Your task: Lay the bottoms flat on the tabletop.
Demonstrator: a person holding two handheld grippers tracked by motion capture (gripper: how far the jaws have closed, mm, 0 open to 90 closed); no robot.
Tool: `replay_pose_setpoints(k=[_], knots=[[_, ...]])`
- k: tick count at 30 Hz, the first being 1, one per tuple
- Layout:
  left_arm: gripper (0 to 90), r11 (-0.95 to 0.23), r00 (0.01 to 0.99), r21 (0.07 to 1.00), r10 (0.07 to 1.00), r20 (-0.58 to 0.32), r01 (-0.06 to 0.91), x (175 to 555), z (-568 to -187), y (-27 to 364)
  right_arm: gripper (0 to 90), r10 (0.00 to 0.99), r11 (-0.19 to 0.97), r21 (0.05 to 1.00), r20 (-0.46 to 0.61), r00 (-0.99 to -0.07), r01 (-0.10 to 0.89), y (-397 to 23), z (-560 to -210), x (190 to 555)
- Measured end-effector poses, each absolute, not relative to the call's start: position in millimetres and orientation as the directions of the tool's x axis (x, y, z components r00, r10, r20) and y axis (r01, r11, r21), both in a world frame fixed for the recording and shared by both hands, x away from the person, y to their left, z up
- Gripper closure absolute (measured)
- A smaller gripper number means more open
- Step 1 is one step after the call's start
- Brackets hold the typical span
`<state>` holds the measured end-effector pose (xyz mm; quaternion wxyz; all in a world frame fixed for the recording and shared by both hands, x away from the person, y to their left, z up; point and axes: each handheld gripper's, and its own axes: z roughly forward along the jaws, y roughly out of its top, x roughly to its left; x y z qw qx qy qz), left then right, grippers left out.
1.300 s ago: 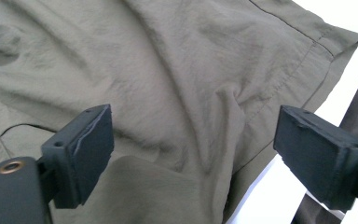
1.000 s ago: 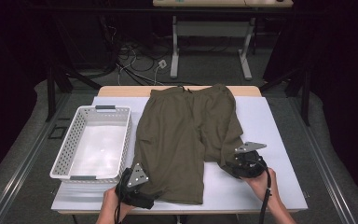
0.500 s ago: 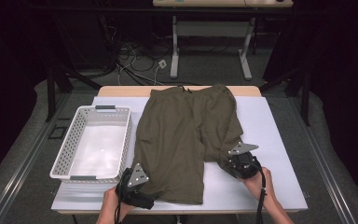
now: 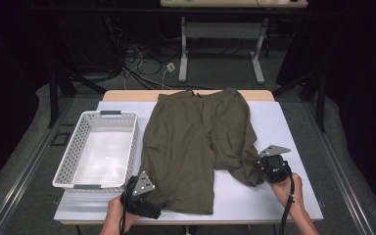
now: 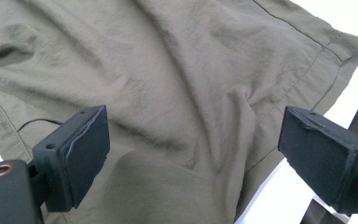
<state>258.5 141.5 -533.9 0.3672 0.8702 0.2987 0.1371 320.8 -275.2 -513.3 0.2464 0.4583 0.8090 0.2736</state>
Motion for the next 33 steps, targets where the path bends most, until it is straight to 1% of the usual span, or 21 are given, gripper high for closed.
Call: replay_pose_setpoints(k=[3, 10, 11, 15, 18, 20, 23, 26, 28, 29, 30, 33], knots=[[8.5, -0.554, 0.785, 0.722, 0.619, 0.024, 0.415, 258.9, -533.9, 141.3, 88.1, 0.889, 0.427, 0.654, -0.175, -0.424, 0.625, -284.9, -513.9, 322.9], [8.5, -0.553, 0.783, 0.719, 0.622, 0.021, 0.421, 258.7, -534.2, 141.4, 88.3, 0.917, 0.387, 0.627, -0.184, -0.353, 0.676, -309.1, -518.2, 325.6], [8.5, -0.557, 0.782, 0.717, 0.622, 0.025, 0.42, 259.0, -534.2, 141.7, 88.3, 0.923, 0.373, 0.62, -0.174, -0.343, 0.69, -312.0, -519.0, 325.7], [8.5, -0.557, 0.782, 0.717, 0.623, 0.026, 0.42, 260.0, -534.9, 142.0, 88.1, 0.933, 0.358, 0.565, -0.19, -0.305, 0.744, -321.9, -527.6, 330.3], [8.5, -0.558, 0.784, 0.713, 0.621, 0.021, 0.424, 259.6, -534.3, 142.3, 87.7, 0.934, 0.357, 0.551, -0.187, -0.305, 0.754, -323.9, -530.0, 331.3], [8.5, -0.562, 0.784, 0.714, 0.62, 0.029, 0.417, 259.9, -534.2, 142.4, 85.9, 0.934, 0.356, 0.556, -0.187, -0.305, 0.751, -323.2, -526.1, 330.1], [8.5, -0.559, 0.782, 0.718, 0.622, 0.032, 0.415, 259.7, -534.4, 142.4, 78.2, 0.934, 0.353, 0.589, -0.18, -0.308, 0.726, -320.9, -515.0, 325.7], [8.5, -0.56, 0.783, 0.717, 0.622, 0.031, 0.416, 259.4, -534.2, 142.5, 68.7, 0.928, 0.361, 0.63, -0.169, -0.332, 0.687, -316.2, -502.9, 320.7], [8.5, -0.557, 0.781, 0.72, 0.624, 0.033, 0.414, 259.0, -534.1, 142.8, 62.9, 0.925, 0.369, 0.651, -0.185, -0.333, 0.664, -313.5, -494.2, 317.7], [8.5, -0.555, 0.78, 0.72, 0.625, 0.031, 0.416, 258.8, -534.2, 142.7, 58.1, 0.928, 0.356, 0.668, -0.168, -0.333, 0.654, -313.7, -490.3, 316.6], [8.5, -0.555, 0.781, 0.72, 0.624, 0.031, 0.416, 258.9, -534.3, 142.7, 55.3, 0.933, 0.338, 0.681, -0.15, -0.327, 0.649, -314.4, -487.4, 316.5], [8.5, -0.559, 0.783, 0.716, 0.621, 0.027, 0.419, 259.2, -534.6, 142.2, 49.6, 0.942, 0.312, 0.681, -0.13, -0.309, 0.663, -315.9, -490.5, 321.0]])
